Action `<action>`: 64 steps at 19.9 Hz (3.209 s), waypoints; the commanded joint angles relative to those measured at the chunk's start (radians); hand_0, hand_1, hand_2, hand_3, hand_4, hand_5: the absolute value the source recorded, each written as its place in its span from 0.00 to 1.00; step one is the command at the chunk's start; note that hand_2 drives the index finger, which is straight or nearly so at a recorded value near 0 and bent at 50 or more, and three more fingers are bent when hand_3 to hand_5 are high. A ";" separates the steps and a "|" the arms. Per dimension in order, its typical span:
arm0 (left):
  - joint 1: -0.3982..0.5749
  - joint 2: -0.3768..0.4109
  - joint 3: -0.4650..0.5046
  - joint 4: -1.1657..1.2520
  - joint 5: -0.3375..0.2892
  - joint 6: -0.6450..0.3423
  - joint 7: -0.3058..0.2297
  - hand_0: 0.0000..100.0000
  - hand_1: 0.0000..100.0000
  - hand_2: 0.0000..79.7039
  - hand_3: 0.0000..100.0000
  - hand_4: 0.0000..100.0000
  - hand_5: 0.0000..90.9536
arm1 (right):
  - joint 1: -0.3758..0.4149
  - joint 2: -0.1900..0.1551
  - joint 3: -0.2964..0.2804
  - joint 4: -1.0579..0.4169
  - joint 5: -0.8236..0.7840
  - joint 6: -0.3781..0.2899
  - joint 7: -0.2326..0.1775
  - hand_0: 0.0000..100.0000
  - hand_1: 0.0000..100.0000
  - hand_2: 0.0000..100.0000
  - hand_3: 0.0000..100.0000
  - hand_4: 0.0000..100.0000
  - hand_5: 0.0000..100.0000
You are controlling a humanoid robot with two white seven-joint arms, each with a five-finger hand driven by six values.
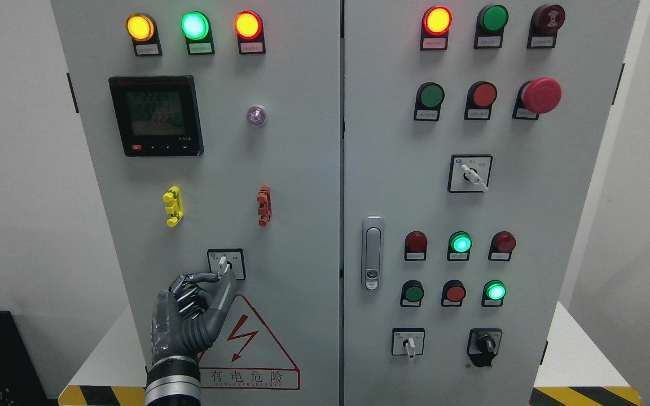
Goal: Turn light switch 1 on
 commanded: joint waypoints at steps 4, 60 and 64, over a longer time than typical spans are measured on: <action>-0.009 -0.003 -0.003 0.013 0.000 0.002 0.005 0.22 0.68 0.67 0.92 0.91 0.96 | 0.000 0.000 0.000 0.000 0.000 0.000 -0.001 0.31 0.00 0.00 0.00 0.00 0.00; -0.026 -0.004 -0.008 0.014 -0.001 0.017 0.005 0.28 0.62 0.72 0.95 0.93 0.96 | -0.001 0.000 0.000 0.000 0.000 0.000 -0.001 0.31 0.00 0.00 0.00 0.00 0.00; -0.026 -0.004 -0.010 0.014 0.000 0.017 0.003 0.31 0.62 0.73 0.95 0.93 0.96 | 0.000 0.000 0.000 0.000 0.000 -0.002 -0.001 0.31 0.00 0.00 0.00 0.00 0.00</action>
